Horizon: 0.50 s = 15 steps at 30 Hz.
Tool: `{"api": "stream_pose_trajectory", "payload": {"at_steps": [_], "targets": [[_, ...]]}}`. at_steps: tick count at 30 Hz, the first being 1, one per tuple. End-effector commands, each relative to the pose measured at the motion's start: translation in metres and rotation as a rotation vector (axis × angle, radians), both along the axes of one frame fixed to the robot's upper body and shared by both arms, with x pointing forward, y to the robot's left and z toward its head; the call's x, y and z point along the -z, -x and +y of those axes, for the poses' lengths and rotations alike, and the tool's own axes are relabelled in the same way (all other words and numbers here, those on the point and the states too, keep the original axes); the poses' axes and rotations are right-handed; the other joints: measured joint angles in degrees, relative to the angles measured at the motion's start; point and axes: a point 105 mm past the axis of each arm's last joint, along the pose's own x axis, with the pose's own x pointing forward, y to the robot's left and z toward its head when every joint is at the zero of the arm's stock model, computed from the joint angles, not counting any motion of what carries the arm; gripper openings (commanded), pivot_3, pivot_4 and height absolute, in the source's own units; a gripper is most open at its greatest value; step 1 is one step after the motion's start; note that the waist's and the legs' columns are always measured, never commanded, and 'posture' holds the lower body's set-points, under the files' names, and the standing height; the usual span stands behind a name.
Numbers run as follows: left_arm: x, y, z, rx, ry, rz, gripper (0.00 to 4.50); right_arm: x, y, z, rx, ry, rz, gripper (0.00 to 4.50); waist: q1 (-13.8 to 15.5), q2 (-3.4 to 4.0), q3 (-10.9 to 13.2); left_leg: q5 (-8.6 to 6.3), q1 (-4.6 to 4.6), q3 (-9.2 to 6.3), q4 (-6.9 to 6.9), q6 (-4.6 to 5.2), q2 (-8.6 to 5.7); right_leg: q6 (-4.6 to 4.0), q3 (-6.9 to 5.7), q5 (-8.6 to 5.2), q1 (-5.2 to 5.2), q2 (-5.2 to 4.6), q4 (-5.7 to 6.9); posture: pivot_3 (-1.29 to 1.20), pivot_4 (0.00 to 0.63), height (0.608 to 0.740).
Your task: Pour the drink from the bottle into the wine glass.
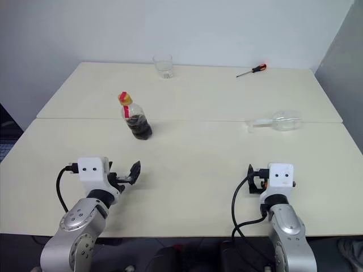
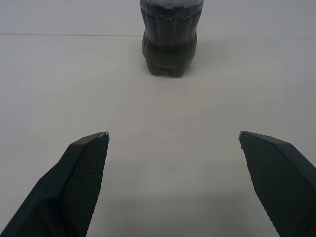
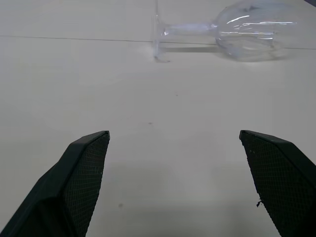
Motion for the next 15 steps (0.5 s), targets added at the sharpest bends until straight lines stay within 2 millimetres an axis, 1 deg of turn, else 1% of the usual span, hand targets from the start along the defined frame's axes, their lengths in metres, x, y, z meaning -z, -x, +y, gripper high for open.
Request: {"api": "stream_pose_trajectory", "payload": {"at_steps": [1, 4, 10, 11, 15], "targets": [[-0.009, -0.006, 0.006, -0.012, -0.029, -0.053, 4.49, -0.018, -0.002, 0.008, -0.081, 0.010, -0.074, 4.50, 0.00, 0.00, 0.00, 0.00, 0.00, 0.01, 0.00, 0.00, 0.00, 0.00, 0.01, 0.00, 0.00, 0.00, 0.00, 0.00, 0.150, 0.740], [-0.008, -0.013, 0.011, -0.027, -0.032, -0.065, 4.49, -0.024, -0.003, 0.018, -0.178, -0.012, -0.088, 4.50, -0.03, -0.01, -0.01, 0.01, 0.02, 0.02, 0.03, 0.01, -0.03, 0.00, 0.00, 0.01, 0.01, 0.01, 0.01, 0.00, 0.150, 0.740], [-0.011, -0.033, 0.012, -0.041, -0.037, -0.109, 4.49, -0.044, 0.003, 0.047, -0.519, -0.092, -0.123, 4.50, 0.04, -0.02, 0.00, 0.01, 0.02, -0.01, 0.03, 0.02, -0.06, -0.09, -0.04, 0.06, 0.02, 0.04, 0.02, 0.00, 0.150, 0.740], [-0.011, -0.037, 0.011, -0.041, -0.037, -0.117, 4.49, -0.047, 0.005, 0.050, -0.567, -0.102, -0.123, 4.50, 0.04, -0.02, 0.00, 0.01, 0.02, -0.01, 0.03, 0.02, -0.07, -0.25, -0.05, 0.15, 0.04, 0.04, 0.01, 0.00, 0.150, 0.740], [-0.016, -0.050, 0.006, -0.016, -0.044, -0.160, 4.49, -0.054, 0.006, 0.055, -0.675, -0.121, -0.120, 4.50, 0.06, -0.04, 0.00, 0.01, 0.00, -0.01, 0.04, 0.02, -0.09, -0.26, -0.05, 0.16, 0.05, 0.04, 0.00, 0.00, 0.150, 0.740]]}}
